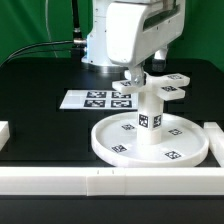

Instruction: Assemble round table

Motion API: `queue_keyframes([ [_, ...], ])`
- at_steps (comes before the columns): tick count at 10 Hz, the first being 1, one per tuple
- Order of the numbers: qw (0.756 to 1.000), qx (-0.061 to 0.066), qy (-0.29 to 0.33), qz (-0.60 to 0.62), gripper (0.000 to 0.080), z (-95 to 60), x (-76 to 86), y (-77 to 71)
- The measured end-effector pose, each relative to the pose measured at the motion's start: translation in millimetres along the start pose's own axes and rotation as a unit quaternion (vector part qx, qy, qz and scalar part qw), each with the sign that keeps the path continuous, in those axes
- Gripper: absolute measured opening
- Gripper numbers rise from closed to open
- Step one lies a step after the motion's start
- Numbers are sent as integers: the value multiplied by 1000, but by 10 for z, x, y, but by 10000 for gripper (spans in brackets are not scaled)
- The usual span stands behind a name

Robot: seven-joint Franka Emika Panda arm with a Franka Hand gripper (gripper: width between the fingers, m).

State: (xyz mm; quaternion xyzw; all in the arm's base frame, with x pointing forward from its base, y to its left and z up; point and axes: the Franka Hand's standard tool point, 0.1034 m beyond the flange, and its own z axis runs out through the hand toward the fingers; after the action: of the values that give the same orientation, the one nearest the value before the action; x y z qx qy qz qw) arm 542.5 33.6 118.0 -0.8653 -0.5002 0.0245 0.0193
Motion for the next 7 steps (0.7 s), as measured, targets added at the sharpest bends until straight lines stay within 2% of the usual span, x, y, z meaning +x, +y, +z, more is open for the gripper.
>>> queue_keyframes([
  [1,1000,-4,3,-28,648,-9,21,-8],
  [4,999,-4,6,-40,649,6,105,-82],
  [7,999,-3,5,-41,649,20,91,-82],
])
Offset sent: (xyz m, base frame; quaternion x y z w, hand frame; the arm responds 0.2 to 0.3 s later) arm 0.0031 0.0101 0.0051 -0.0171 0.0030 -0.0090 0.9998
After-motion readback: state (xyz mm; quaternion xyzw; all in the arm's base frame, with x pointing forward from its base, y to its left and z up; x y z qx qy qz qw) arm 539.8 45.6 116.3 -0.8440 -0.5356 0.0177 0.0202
